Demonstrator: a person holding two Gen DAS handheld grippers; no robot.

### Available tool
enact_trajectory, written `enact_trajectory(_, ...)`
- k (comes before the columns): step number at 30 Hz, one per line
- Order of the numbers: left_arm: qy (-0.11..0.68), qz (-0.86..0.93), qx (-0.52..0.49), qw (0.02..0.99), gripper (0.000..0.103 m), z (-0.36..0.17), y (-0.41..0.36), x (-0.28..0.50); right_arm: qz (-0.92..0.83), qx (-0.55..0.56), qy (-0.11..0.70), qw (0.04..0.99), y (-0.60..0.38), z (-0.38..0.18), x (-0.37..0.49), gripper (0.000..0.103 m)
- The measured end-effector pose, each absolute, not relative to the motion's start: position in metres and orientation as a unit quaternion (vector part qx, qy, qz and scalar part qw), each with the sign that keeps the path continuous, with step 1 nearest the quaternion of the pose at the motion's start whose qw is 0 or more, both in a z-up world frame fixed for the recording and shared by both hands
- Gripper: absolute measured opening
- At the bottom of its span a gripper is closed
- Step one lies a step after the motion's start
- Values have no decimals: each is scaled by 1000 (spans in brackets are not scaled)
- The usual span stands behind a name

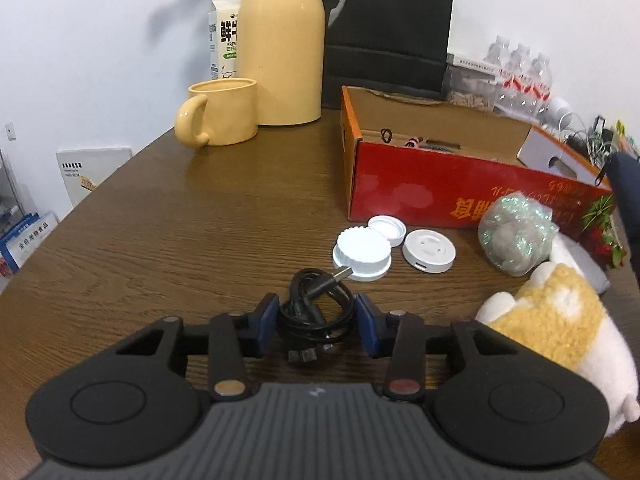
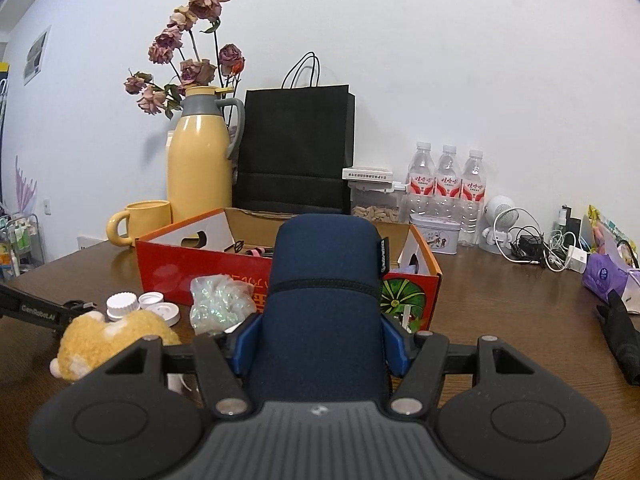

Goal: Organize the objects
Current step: 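Grasp the navy pouch with the right gripper while the left gripper grasps a black cable, then carry the navy pouch and black cable into the cardboard box and open both grippers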

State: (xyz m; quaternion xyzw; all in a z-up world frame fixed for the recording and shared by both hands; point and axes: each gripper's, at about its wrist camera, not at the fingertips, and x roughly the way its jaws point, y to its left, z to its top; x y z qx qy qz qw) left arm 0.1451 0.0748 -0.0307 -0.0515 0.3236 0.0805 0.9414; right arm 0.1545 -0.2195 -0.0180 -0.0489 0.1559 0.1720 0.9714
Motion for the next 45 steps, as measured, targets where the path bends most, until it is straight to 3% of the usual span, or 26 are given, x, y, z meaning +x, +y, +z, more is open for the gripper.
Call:
enact_trajectory(20,248,46,-63,966,41,18,43,148,191,-41,155,968,-216,-9,164,61)
enact_trajectory(34,205,2,-56,977,41,59,-10,229,187,-30,131,973,-204,27,227,61)
enact_trajectory(45,231,12,-67,971,41,46,-16,305,169,-20,166,971,-194,18,310,61)
